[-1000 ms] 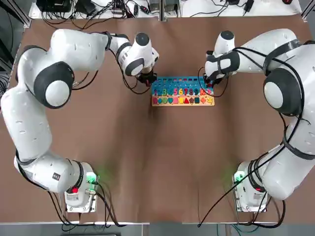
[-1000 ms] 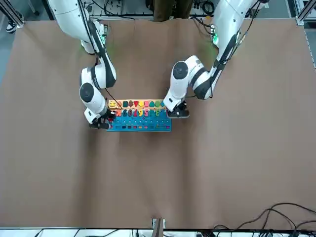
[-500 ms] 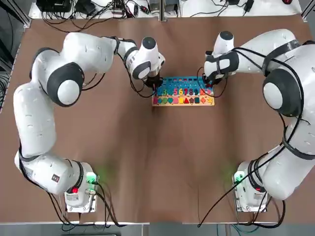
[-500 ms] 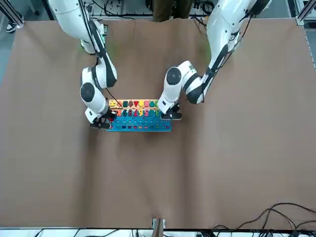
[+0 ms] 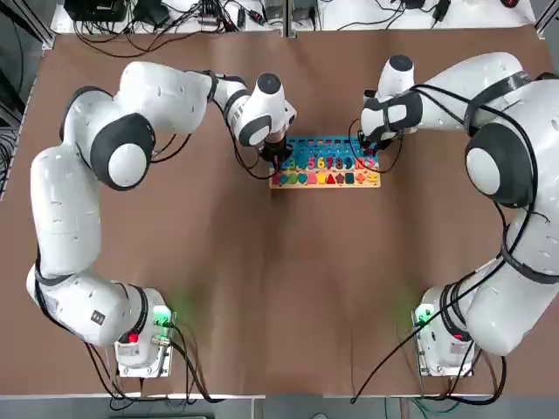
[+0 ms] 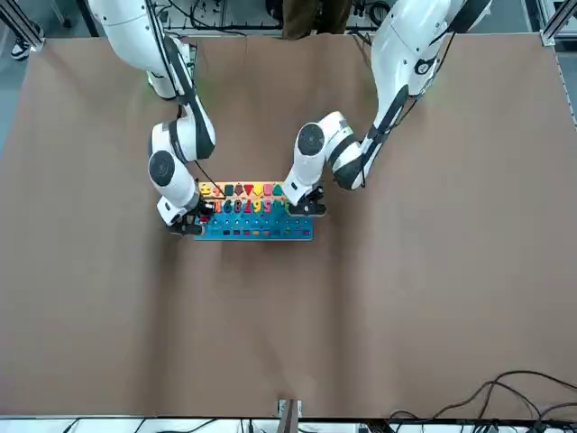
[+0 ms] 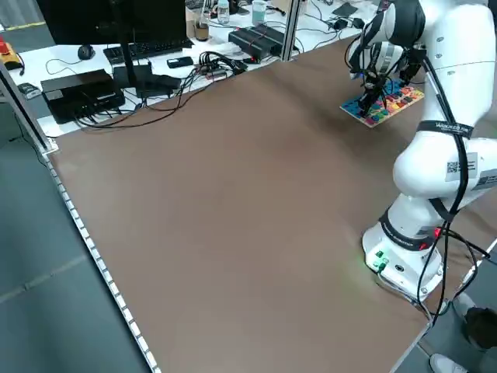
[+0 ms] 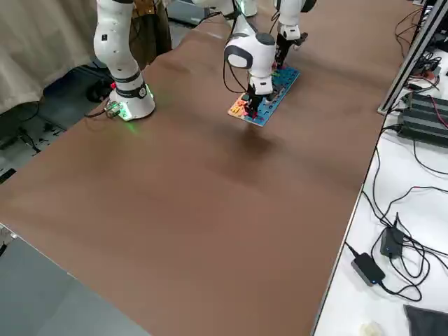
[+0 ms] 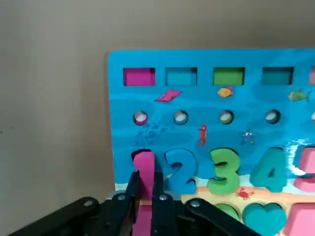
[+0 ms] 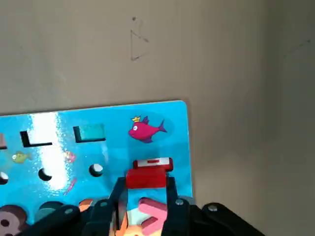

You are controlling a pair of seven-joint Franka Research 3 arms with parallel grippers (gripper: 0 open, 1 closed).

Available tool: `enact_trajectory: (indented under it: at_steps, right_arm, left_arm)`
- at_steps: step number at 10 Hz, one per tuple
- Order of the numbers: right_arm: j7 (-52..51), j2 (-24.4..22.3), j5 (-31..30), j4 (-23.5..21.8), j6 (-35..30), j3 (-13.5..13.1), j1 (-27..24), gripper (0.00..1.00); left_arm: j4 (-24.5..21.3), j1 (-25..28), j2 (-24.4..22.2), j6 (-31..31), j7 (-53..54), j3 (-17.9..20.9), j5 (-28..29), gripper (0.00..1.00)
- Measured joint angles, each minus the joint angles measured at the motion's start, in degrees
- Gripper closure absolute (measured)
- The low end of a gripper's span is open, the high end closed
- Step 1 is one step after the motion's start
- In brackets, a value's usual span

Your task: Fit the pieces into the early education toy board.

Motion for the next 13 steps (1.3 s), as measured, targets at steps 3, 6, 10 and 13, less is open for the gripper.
enact_trajectory:
  at_steps: [3,6,10,13]
  right_arm:
    - [-0.22,0.15,0.01,0.11,0.00,-0.34,-1.05,0.64]
    - [-0.56,0.55,0.01,0.72,-0.01,-0.32,-1.20,0.64]
    - [-0.60,0.89,0.01,1.15,-0.03,-0.12,0.28,0.64]
    - [-1.72,0.93,0.01,1.21,-0.03,-0.14,0.35,0.64]
  left_arm:
    - [0.06,0.00,0.09,0.01,0.00,0.00,0.00,0.86]
    - [0.40,0.00,0.07,-1.71,0.00,-0.02,-0.89,0.86]
    - [0.62,0.00,0.06,-2.69,0.01,-0.02,-1.60,0.86]
    - [0.77,0.00,0.12,-2.71,1.02,-0.02,-1.60,0.86]
